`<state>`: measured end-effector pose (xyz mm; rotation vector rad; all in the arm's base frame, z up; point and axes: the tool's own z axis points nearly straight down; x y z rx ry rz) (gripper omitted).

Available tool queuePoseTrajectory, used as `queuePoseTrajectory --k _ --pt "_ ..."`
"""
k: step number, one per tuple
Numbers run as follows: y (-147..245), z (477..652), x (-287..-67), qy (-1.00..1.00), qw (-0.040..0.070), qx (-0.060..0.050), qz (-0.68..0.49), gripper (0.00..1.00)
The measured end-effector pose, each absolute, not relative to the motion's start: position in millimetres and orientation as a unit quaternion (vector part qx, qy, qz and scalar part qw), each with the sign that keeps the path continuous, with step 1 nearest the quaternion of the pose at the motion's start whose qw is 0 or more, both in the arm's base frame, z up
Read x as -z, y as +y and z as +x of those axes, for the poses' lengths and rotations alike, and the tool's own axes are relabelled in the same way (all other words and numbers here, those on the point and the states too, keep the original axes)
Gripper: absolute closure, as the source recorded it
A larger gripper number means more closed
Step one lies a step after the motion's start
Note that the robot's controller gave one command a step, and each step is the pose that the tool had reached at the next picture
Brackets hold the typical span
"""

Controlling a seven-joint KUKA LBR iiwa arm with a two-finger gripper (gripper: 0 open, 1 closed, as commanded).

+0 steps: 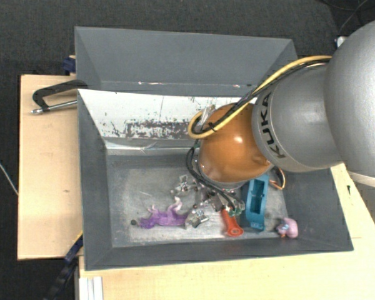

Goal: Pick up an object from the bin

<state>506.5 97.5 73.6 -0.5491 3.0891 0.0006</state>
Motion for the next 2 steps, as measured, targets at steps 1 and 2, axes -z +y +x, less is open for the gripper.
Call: queuePoseTrajectory --k 1,2 --pt "96.5 505.2 -87.7 0.985 -0.004 -0.001 -0.175 1.0" --pt "106.5 505.9 -141.8 0.984 0.002 -0.001 -0.18 1.0"
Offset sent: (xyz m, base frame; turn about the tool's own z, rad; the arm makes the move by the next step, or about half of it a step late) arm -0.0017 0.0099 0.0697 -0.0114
